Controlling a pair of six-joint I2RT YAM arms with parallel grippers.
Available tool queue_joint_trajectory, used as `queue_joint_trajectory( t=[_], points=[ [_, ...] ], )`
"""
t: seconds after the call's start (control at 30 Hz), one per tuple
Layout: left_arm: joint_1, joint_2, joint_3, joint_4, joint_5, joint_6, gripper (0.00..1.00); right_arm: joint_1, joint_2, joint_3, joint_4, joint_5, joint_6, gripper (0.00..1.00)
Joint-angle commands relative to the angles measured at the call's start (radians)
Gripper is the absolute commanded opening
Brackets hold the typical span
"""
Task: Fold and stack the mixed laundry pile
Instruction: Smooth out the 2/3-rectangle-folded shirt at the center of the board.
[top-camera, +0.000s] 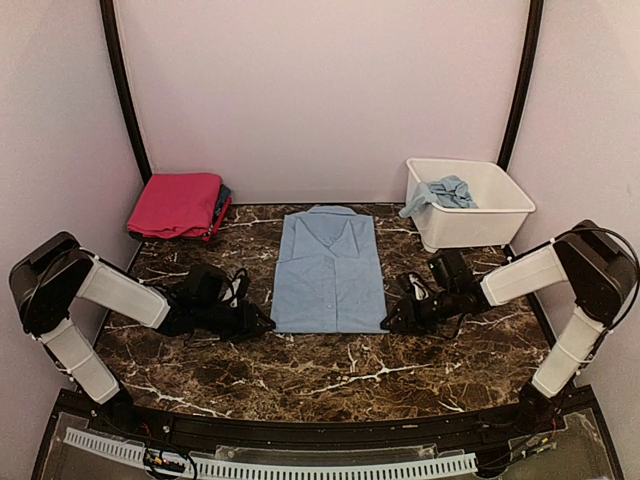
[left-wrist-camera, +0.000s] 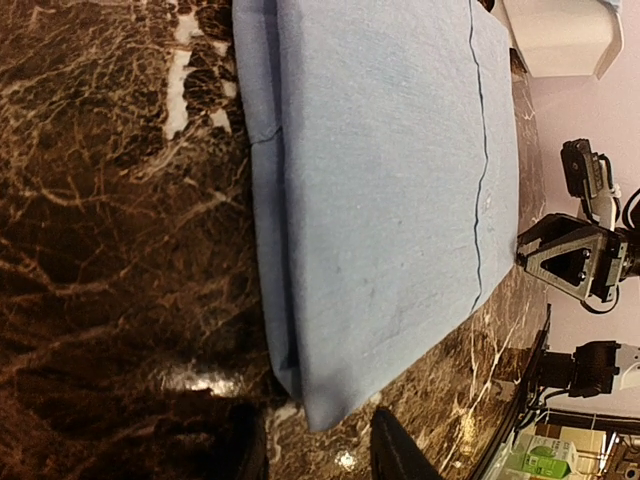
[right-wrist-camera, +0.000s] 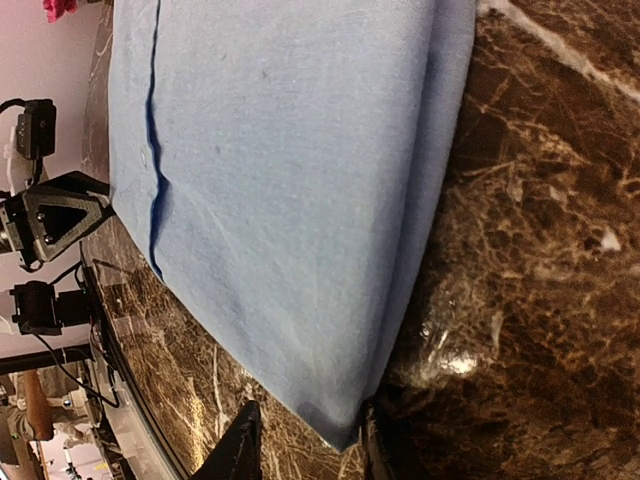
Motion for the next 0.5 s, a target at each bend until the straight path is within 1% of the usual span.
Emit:
queue_joint_trajectory(
  t=[0.0,0.07,0.23,0.27,0.33,0.47],
  points=[
    [0.003,0.069,0.006,0.054,0.007,0.006,0.33,-0.002,0.069,0.008,0.041,0.003,0.001,0.30],
    [0.003,0.090,0.008,0.075,0.015,0.001,0.29,-0.002,0.083,0.007,0.059,-0.018,0.009,0.26],
    [0.003,0.095,0.007,0.084,0.028,0.001,0.10,-0.002,0.084,0.009,0.081,-0.041,0.026,0.13],
    [0.003,0.092,0.007,0.084,0.030,0.001,0.04,-0.002,0.078,0.012,0.078,-0.046,0.028,0.08],
    [0.003,0.077,0.002,0.080,0.037,-0.003,0.00,-0.002,0.057,0.011,0.069,-0.051,0.031,0.00],
    [0.002,0.003,-0.031,0.065,0.050,-0.029,0.00,-0.002,-0.021,-0.016,0.051,-0.062,0.054,0.00]
  ],
)
